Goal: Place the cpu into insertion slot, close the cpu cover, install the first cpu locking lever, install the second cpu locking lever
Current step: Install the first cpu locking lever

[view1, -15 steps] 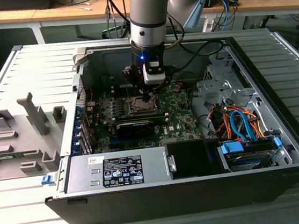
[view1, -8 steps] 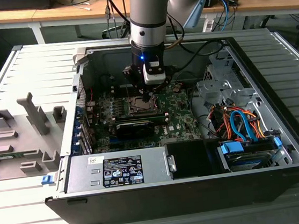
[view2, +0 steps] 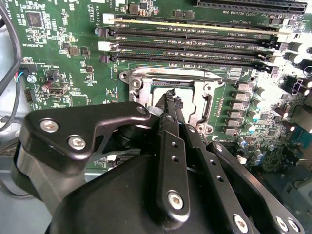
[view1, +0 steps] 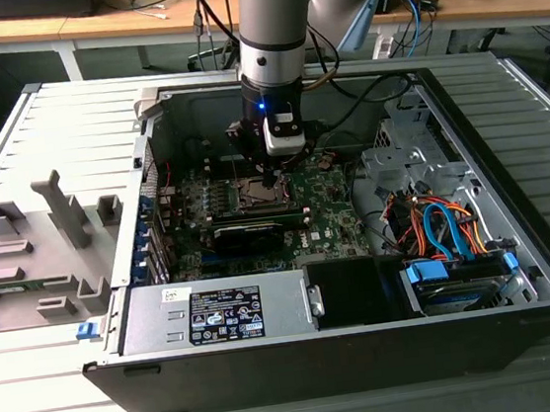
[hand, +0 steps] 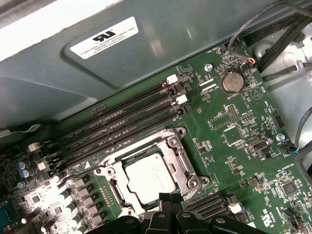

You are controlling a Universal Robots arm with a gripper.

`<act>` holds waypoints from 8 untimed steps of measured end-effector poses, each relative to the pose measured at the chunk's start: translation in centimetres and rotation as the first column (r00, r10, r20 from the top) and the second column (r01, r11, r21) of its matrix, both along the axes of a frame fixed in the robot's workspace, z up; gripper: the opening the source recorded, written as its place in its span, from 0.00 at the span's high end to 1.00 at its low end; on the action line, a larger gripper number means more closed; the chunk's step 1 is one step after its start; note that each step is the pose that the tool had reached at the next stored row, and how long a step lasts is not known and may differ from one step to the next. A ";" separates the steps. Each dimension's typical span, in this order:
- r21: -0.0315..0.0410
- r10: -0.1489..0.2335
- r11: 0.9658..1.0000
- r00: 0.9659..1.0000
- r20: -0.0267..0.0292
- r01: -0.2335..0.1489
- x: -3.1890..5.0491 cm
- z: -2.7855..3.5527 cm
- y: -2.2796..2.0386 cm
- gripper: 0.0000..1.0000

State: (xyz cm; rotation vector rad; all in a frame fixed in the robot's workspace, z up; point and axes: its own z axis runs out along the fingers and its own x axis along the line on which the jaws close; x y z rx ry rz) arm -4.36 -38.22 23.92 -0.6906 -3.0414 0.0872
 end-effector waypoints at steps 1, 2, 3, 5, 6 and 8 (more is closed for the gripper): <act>0.000 0.001 1.000 1.000 0.000 -0.001 0.00 0.00 0.00 0.89; 0.000 0.001 1.000 1.000 0.000 -0.001 0.00 0.00 0.00 0.89; 0.000 0.002 1.000 1.000 0.000 -0.002 0.00 0.00 0.00 0.89; 0.000 0.004 1.000 1.000 0.000 -0.004 0.00 0.00 0.00 0.89; 0.000 0.004 1.000 1.000 0.000 -0.004 0.00 0.00 0.00 0.89; 0.000 0.006 1.000 1.000 0.000 -0.006 0.00 0.00 0.00 0.89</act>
